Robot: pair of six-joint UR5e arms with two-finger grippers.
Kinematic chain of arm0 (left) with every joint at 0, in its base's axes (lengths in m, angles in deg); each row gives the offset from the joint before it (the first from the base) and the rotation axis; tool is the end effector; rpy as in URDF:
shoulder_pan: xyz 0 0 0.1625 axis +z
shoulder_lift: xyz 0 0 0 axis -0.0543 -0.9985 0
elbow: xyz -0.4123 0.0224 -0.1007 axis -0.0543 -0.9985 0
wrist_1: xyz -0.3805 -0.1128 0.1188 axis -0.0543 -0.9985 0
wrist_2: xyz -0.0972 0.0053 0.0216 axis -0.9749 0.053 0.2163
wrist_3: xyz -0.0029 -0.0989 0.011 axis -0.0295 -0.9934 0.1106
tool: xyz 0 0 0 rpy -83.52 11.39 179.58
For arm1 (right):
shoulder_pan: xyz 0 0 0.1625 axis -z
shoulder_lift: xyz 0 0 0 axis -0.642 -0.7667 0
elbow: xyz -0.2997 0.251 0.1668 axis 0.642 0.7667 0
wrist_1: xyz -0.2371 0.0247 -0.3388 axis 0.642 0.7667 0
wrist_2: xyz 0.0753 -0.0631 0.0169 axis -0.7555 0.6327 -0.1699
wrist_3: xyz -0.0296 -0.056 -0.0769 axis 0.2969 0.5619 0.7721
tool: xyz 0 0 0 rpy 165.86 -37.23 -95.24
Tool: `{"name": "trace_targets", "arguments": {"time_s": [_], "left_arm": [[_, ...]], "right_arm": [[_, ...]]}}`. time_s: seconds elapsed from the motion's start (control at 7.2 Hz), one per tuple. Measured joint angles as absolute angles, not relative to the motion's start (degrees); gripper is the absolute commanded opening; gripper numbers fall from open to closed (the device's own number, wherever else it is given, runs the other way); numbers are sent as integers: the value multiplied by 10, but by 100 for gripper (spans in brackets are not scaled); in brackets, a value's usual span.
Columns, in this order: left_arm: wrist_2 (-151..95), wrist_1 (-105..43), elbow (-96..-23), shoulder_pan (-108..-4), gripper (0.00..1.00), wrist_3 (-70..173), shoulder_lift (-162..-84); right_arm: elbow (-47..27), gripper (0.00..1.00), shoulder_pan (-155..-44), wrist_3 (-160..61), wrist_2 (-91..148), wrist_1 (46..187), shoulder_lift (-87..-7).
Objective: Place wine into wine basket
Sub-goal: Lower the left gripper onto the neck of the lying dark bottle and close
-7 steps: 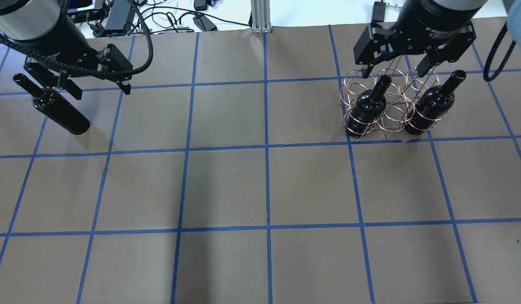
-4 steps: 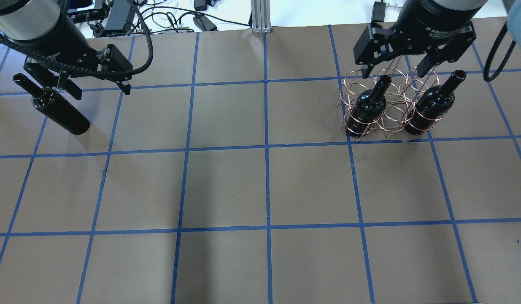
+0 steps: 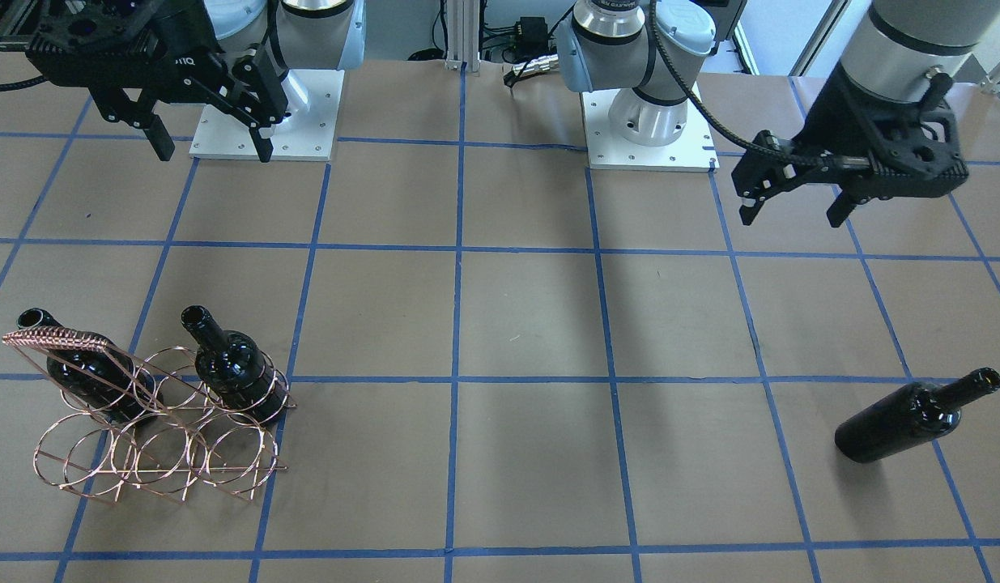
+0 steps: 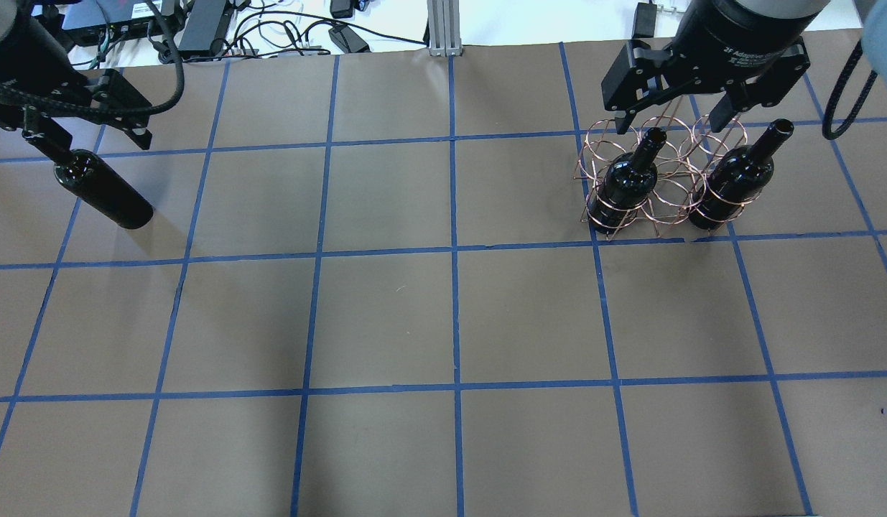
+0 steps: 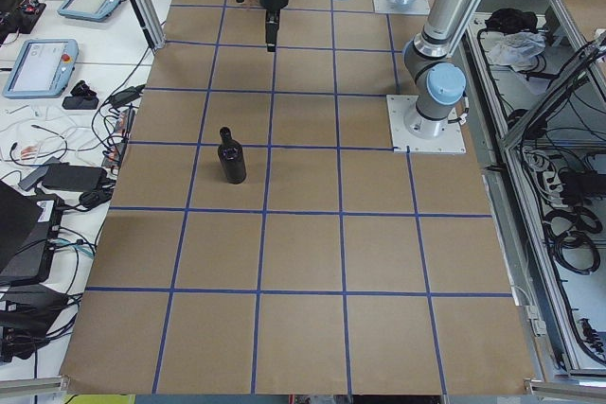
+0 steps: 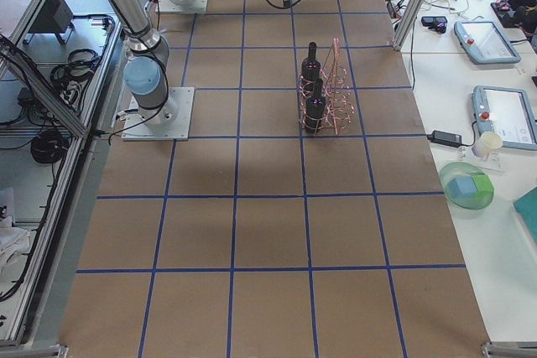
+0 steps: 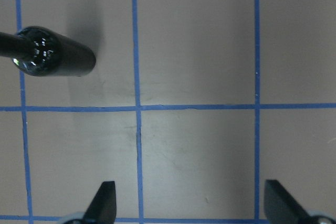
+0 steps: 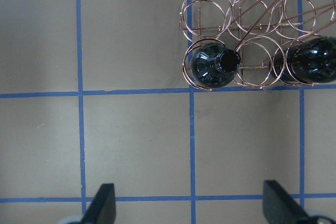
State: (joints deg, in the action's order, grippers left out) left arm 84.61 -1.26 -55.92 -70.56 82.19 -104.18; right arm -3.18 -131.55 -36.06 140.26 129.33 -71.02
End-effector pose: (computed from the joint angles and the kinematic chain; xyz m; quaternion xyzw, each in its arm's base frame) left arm 0.0160 -0.5218 0.5147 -0.0014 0.9985 -0.0488 0.0243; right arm 0.1487 -0.4654 0.5557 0.0090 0.9978 -0.0640 0.0139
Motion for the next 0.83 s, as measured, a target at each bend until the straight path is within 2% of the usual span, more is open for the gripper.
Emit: {"name": "trace_targets", "arguments": {"time_s": [0.42,0.83], "left_arm": [[836,39,-537,-616,100,855,-1084],[824,97,-511,-580,100,912,-1153]], "right_arm": [[-32,100,-1315,-361,1402,1293,-710],[-32,100,-1316,-361,1403,1293,-710]]}}
